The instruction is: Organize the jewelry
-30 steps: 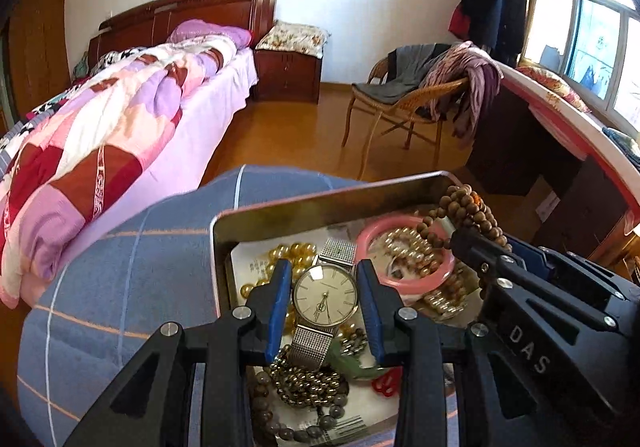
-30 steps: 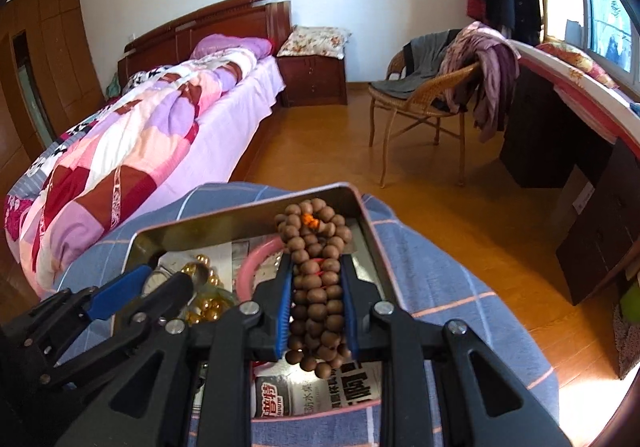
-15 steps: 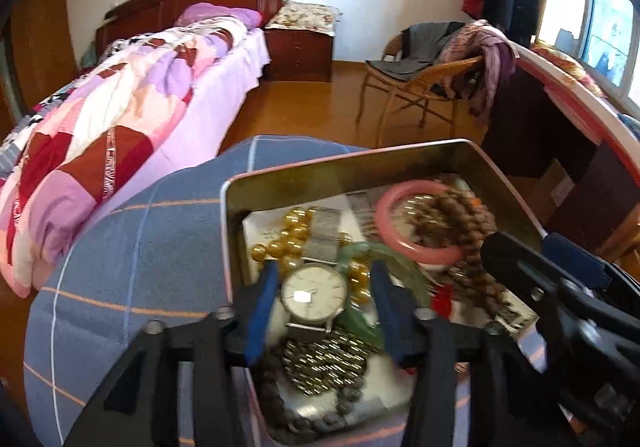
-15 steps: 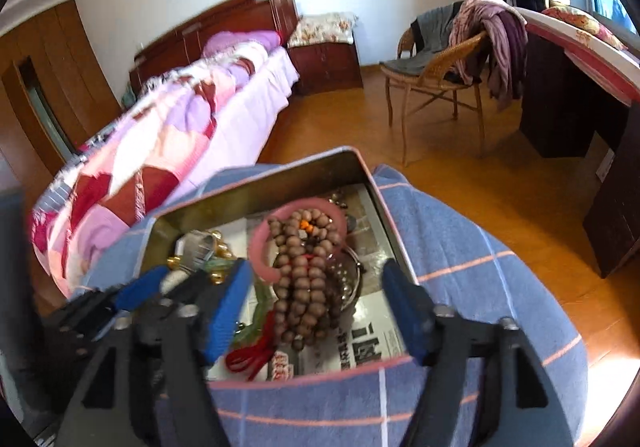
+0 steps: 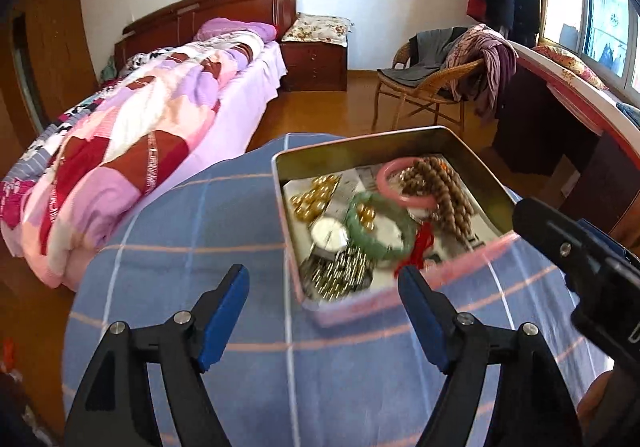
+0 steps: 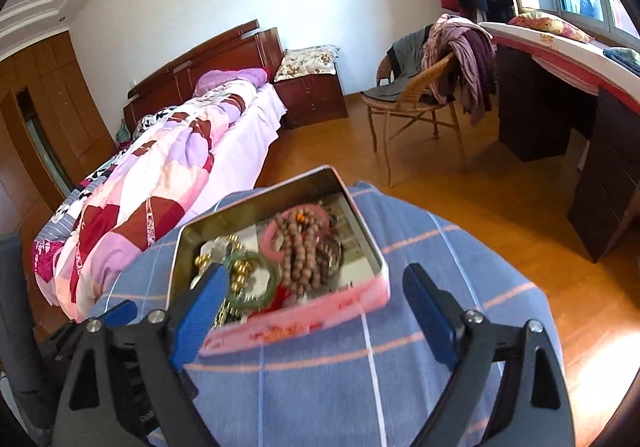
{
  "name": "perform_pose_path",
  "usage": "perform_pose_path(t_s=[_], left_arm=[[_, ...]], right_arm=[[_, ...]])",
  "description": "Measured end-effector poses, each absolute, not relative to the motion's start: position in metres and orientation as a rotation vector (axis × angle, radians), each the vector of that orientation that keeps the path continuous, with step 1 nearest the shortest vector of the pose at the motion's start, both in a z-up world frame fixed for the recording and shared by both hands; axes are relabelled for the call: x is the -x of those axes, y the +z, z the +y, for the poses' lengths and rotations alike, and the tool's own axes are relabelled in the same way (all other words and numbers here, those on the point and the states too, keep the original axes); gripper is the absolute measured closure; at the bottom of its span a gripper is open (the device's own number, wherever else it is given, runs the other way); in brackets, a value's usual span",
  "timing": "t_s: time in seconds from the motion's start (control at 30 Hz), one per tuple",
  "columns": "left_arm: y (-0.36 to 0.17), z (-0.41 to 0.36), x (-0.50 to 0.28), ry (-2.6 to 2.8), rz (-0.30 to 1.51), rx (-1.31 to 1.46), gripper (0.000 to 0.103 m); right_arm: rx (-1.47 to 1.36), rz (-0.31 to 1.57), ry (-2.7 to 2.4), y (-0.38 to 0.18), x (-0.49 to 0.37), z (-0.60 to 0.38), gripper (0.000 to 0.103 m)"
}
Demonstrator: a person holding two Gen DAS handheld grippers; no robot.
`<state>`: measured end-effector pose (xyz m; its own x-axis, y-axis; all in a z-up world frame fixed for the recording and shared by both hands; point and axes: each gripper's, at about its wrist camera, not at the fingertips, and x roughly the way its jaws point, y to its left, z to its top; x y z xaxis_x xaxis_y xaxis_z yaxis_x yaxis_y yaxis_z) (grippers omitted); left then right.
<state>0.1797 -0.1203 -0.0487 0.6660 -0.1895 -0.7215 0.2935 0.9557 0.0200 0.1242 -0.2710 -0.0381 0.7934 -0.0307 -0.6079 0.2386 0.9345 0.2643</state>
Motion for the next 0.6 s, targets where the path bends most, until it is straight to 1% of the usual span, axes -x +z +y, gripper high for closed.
perform_pose_path(t_s=[0.27,0.33,0.37,0.53,0.6], left_arm=[[-0.032,-0.094,-0.115,-0.222,0.717,-0.179,0.026],[-0.030,-0.088,-0.102,-0.211,0.707,-0.169,0.025],[-0.028,-0.082,-0.093,-0.212,0.708,-0.146,0.025],[-0.028,-0.066,-0.068,-0.231,0.724,-0.064,0.019],[-0.027,-0.061,-0.057,-0.225,0.727,-0.044,0.018]], right_arm=[[-0.279,0.640,-0.184,-0.037,-0.071,-0.250,0.006],[-0.284,0.622,-0.193,-0.034,-0.054,-0.248,0.001],[-0.281,0.608,-0.204,-0.032,-0.045,-0.246,0.000],[-0.252,0.556,-0.234,-0.020,-0.018,-0.237,0.000],[-0.245,0.543,-0.231,-0.015,-0.011,-0.232,0.000]])
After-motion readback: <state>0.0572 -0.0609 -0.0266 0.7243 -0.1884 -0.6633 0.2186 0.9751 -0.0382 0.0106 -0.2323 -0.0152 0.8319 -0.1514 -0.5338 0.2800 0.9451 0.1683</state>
